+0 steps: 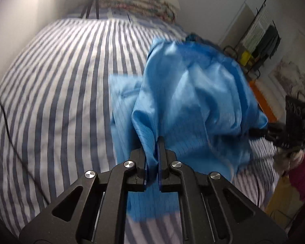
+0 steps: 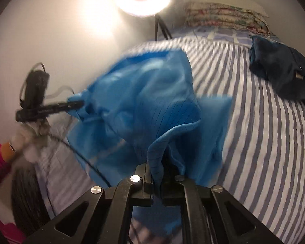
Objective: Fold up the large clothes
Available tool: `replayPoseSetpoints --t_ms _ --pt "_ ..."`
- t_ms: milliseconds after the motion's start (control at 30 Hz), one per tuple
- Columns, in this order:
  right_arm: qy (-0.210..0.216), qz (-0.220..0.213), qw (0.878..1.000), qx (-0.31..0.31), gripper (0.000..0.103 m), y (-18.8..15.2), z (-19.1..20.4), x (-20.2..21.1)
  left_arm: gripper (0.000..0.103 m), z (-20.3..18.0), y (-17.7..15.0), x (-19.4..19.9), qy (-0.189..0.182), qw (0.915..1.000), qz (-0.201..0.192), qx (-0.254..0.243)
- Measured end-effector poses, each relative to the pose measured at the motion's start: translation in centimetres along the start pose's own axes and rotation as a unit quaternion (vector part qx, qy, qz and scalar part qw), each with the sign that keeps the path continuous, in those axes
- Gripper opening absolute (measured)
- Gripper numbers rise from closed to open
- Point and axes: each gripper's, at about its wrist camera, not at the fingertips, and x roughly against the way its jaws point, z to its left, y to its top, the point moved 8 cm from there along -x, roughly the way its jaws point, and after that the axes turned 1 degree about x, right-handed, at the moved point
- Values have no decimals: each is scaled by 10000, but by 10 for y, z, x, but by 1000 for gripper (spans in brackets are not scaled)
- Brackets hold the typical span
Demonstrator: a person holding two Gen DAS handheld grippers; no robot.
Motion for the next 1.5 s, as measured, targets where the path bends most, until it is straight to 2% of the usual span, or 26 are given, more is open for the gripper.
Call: replayPoseSetpoints --t_ms 33,67,100,167,233,300,333,400,500,533,633,667,700,767,800,833,900,933,1000,1167,1267,1367,1400,1467,1500 --pt "-9 62 10000 45 8 -5 1 0 10 2 -8 5 14 10000 63 23" --pt "-18 112 9999 114 22 -10 3 5 13 3 -12 10 15 10000 79 49" --pt "-36 104 9998 180 33 -11 5 10 20 5 -15 17 2 9999 72 87" --pt "-81 -3 9995 309 41 -9 7 28 29 7 -15 37 -177 9995 -91 244" --pt "123 -217 9993 263 45 1 7 46 47 13 -2 53 -380 9977 -315 468" --pt "277 -486 9983 150 67 15 4 59 49 21 14 58 -444 9953 -483 713" --pt "303 -632 9975 67 69 27 0 63 50 23 28 57 -550 9932 -541 876" --pt "387 -751 9963 -131 69 50 -9 57 56 25 51 45 -760 9899 -494 1086" --pt "465 -732 9949 -523 69 80 -26 35 57 25 76 24 -795 9884 -353 1241" --pt "525 -712 9938 -676 69 89 -33 27 58 22 86 11 -844 9887 -189 1221" --pt "723 -650 9900 -1019 68 111 -48 6 58 16 94 -13 -987 9865 67 1306" --pt "813 -632 9886 -1097 63 116 -50 -1 58 15 96 -21 -1085 9845 133 1368" --pt "876 -616 9880 -1117 51 120 -50 -4 58 15 97 -27 -1162 9827 173 1432" --pt "974 -519 9879 -1086 37 121 -46 -10 58 11 102 -32 -1284 9810 163 1447" --pt "1038 -473 9883 -1015 32 122 -41 -12 51 10 103 -33 -1346 9806 162 1418" --pt "1056 -440 9893 -904 28 121 -35 -12 29 5 103 -32 -1438 9807 162 1315" --pt "1011 -410 9921 -614 13 119 -21 -7 7 -2 104 -29 -1382 9847 203 1046" --pt "1001 -429 9926 -529 10 118 -16 -2 6 -7 100 -22 -1324 9872 160 873" --pt "971 -494 9933 -376 4 118 -9 7 5 -16 95 -9 -1408 9869 50 780" --pt "848 -621 9944 70 1 99 19 45 5 -36 62 45 -1464 9879 -179 485" --pt "848 -544 9940 430 1 63 47 72 5 -49 27 78 -1373 9903 -169 96" --pt "840 -423 9934 658 9 19 69 93 5 -57 -23 107 -1251 9919 18 -202" --pt "865 -387 9929 719 14 3 76 101 5 -59 -35 113 -1249 9919 62 -237" --pt "928 -393 9918 785 27 -24 85 118 5 -60 -59 131 -1296 9914 66 -191" --pt "960 -400 9915 777 27 -33 87 125 5 -60 -64 136 -1313 9912 50 -135"
